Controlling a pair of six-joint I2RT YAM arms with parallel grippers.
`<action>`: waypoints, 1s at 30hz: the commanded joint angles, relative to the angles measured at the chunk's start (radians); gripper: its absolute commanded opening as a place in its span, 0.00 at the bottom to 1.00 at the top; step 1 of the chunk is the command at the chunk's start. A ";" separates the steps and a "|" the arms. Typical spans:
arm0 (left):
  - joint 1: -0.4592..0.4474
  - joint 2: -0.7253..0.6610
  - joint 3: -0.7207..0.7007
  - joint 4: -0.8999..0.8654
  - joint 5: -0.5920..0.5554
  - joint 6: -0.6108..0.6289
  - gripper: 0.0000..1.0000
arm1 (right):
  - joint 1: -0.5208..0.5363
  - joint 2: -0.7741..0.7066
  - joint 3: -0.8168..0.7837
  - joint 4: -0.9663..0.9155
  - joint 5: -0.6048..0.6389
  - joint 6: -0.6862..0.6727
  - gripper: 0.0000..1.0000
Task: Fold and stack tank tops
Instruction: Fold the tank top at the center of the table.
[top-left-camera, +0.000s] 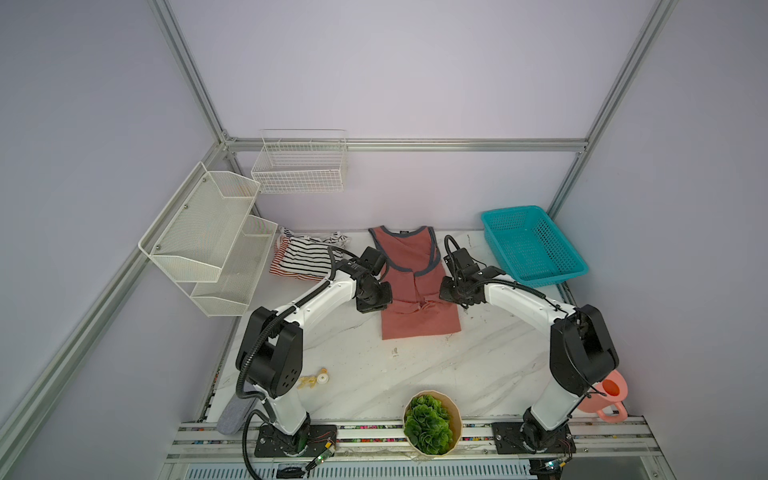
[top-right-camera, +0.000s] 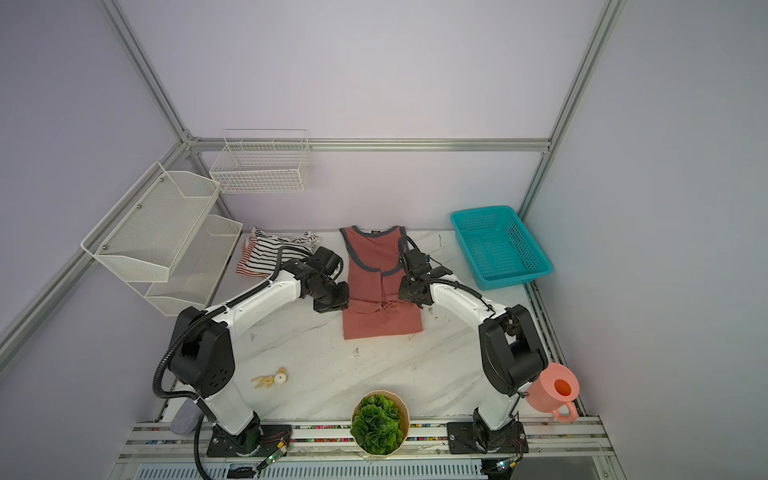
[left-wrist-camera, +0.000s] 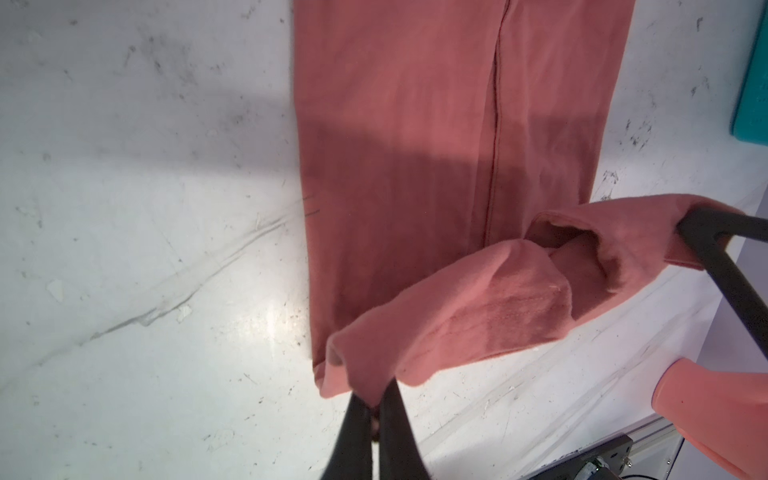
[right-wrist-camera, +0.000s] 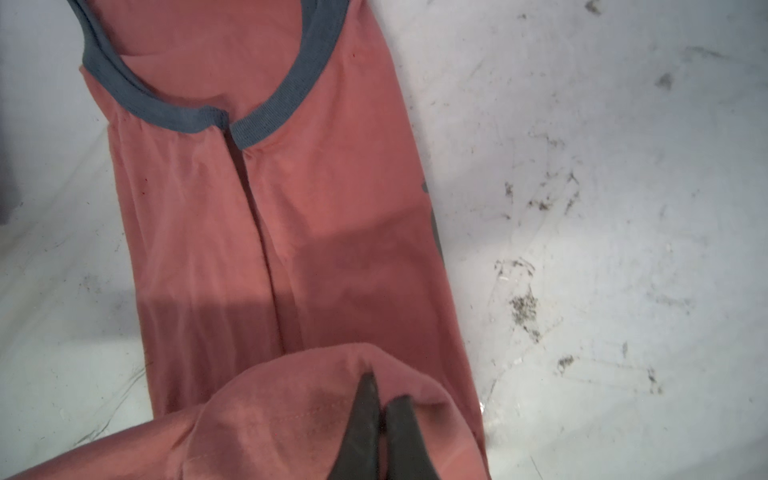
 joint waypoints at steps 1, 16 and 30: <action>0.026 0.041 0.128 -0.002 0.027 0.047 0.00 | -0.035 0.040 0.065 0.047 -0.033 -0.044 0.00; 0.093 0.197 0.253 0.039 0.098 0.045 0.00 | -0.106 0.242 0.213 0.075 -0.157 -0.086 0.00; 0.131 0.314 0.363 0.051 0.134 0.034 0.21 | -0.137 0.329 0.259 0.107 -0.180 -0.062 0.00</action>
